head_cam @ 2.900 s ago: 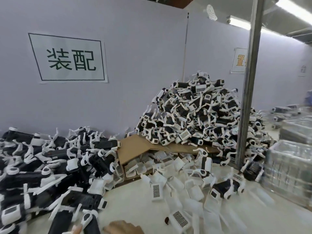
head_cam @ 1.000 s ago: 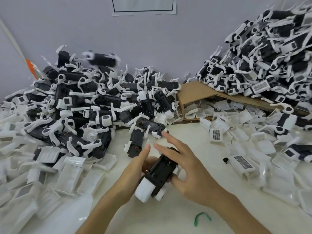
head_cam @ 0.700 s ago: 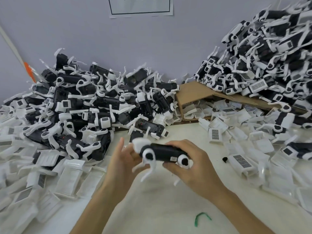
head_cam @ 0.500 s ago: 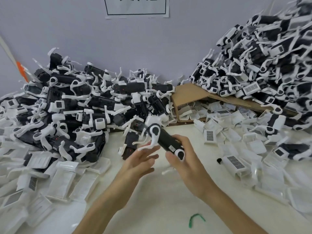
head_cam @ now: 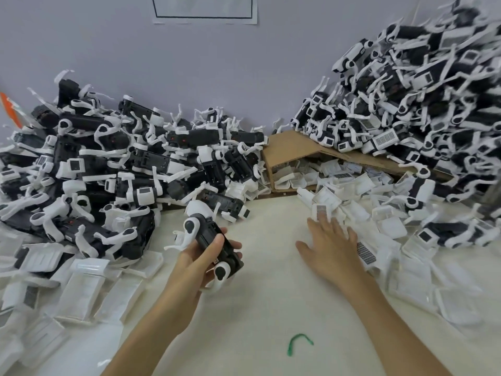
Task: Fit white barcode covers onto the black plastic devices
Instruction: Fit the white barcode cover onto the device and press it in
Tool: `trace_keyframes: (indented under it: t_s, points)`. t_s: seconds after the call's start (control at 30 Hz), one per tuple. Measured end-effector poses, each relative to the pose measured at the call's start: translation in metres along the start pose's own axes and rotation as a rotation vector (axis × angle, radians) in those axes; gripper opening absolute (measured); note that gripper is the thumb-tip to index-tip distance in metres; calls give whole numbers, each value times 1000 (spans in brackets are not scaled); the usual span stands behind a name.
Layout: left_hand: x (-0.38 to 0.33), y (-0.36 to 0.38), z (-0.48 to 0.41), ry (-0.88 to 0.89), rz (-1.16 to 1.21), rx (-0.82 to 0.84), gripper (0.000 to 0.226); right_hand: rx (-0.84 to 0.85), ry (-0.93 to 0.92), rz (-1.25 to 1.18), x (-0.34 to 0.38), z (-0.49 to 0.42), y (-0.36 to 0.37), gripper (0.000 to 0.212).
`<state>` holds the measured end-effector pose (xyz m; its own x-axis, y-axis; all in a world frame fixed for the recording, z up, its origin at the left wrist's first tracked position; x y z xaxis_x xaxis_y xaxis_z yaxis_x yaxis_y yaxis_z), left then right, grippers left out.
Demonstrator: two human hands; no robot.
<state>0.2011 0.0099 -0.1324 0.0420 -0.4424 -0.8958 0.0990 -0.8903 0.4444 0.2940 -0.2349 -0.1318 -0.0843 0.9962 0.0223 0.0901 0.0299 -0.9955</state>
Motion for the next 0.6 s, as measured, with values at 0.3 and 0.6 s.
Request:
trace_keyframes:
  t_s: [0.3,0.6]
  points:
    - [7,-10,-14,-69,75,-22,45,-223,20,-244,9,6,-21,29]
    - [5,-4,-21,-150,253,7,50,-234,-3,-967,12,15,-35,19]
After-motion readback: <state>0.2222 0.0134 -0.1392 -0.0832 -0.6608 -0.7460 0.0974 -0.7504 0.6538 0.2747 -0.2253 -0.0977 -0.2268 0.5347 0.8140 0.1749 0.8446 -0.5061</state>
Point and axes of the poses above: each hand's wrist, its own z-axis away from the middle knuckle, its own y-axis out of the palm, x = y × z, the point moved 9 cm from there along -z, towards the middle knuckle, and after that the axes turned 12 degrees about z, right-handed, at the moved point
